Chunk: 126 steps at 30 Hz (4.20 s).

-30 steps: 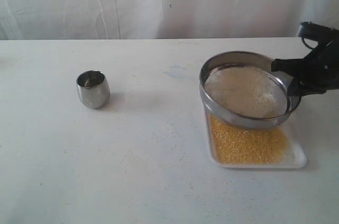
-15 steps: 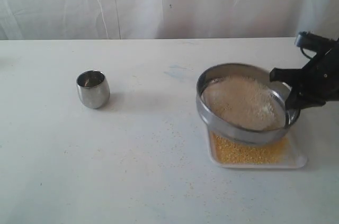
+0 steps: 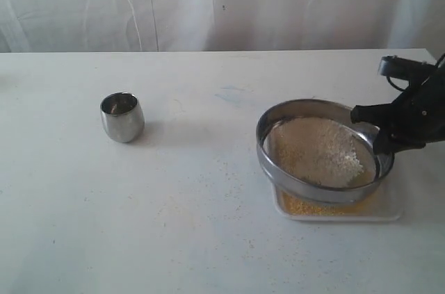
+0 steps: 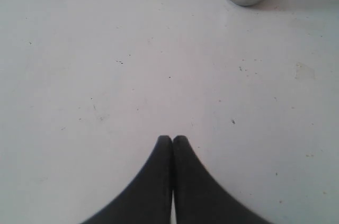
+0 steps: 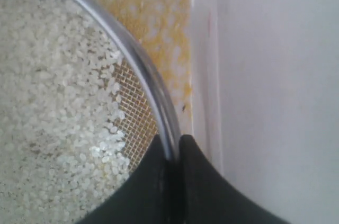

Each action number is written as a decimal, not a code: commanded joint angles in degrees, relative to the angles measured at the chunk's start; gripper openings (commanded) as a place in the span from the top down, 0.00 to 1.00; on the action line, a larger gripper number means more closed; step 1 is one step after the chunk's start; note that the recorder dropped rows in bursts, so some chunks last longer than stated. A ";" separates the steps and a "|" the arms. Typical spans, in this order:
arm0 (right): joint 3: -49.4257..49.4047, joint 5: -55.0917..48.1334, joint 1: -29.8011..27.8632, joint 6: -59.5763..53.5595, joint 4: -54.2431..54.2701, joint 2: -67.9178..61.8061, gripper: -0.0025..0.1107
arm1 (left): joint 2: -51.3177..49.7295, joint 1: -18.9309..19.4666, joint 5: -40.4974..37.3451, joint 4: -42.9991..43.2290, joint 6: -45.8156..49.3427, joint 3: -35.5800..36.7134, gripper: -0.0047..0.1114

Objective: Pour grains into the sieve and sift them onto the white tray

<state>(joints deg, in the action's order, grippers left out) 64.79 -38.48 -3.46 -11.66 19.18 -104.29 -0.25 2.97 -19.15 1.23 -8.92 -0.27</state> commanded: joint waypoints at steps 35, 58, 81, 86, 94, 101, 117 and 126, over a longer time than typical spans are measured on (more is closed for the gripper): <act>-4.23 9.05 -0.52 -1.10 -1.44 -0.84 0.97 | 0.25 -0.35 -1.81 -0.36 -0.09 0.27 0.96; 0.68 -0.31 -0.52 -1.64 -1.19 6.31 0.46 | 0.25 -0.35 -1.81 -0.36 -0.09 0.27 0.96; -38.30 33.30 -0.52 -2.04 1.71 71.52 0.98 | 0.25 -0.35 -1.81 -0.36 -0.09 0.27 0.96; -39.66 26.01 -0.52 -2.99 1.79 84.12 0.98 | 0.25 -0.35 -1.81 -0.36 -0.09 0.27 0.96; -40.83 19.17 -0.52 -2.99 1.32 96.16 0.98 | 0.25 -0.35 -1.81 -0.36 -0.09 0.27 0.96; -40.72 22.67 -0.17 -8.77 8.07 103.92 0.98 | 0.25 -0.35 -1.81 -0.36 -0.09 0.27 0.96; -64.79 35.96 -1.81 20.64 -17.89 104.29 0.98 | 0.25 -0.35 -1.81 -0.36 -0.09 0.27 0.96; -64.79 18.70 -1.81 22.23 -24.58 104.29 0.98 | 0.25 -0.35 -1.81 -0.36 -0.09 0.27 0.96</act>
<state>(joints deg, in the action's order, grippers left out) 0.11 -17.28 -5.01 10.13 -4.41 -0.22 -0.25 2.97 -19.15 1.23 -8.92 -0.27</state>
